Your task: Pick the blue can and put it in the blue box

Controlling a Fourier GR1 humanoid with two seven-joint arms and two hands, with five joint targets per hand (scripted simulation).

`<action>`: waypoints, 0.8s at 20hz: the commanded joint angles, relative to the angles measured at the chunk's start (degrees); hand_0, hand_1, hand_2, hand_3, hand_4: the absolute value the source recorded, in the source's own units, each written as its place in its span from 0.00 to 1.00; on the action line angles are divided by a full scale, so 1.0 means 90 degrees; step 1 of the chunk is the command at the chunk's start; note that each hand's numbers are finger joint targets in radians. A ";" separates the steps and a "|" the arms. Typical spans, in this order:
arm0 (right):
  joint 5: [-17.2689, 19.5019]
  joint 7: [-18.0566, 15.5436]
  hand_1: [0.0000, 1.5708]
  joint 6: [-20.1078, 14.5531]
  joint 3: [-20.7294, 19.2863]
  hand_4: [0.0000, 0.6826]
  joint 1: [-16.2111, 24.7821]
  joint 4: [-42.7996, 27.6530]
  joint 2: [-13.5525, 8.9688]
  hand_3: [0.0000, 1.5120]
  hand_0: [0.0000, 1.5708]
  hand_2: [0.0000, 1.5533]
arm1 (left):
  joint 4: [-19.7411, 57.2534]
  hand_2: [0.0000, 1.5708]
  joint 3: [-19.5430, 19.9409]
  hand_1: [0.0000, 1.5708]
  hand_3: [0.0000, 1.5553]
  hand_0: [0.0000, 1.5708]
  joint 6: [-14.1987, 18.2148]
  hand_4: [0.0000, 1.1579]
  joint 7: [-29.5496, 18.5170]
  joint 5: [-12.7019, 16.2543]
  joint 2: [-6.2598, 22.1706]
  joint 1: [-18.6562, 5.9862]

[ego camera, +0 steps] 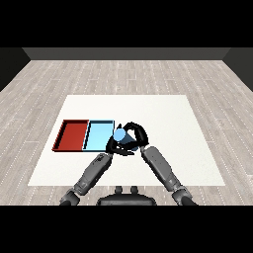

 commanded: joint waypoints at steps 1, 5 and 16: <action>-0.0233 -0.0234 0.91 -0.0172 0.0189 0.92 -0.0209 0.0398 0.0021 0.92 0.91 0.92 | 0.0010 0.00 -0.0716 0.00 0.00 0.00 0.0539 0.00 -0.0003 0.0308 -0.0004 -0.0128; -0.0276 -0.0339 0.90 -0.0335 0.0547 0.92 -0.0278 0.0551 0.0022 0.92 0.90 0.93 | -0.0129 0.00 0.0025 0.00 0.00 0.00 -0.0030 0.00 0.0338 0.0173 -0.0004 -0.0320; -0.0695 0.0148 0.93 -0.0693 0.1232 0.87 -0.0909 0.0271 0.0018 0.92 0.93 0.94 | -0.0085 0.31 -0.0656 0.20 0.21 0.20 0.1361 0.16 0.0478 -0.1092 0.0096 -0.0423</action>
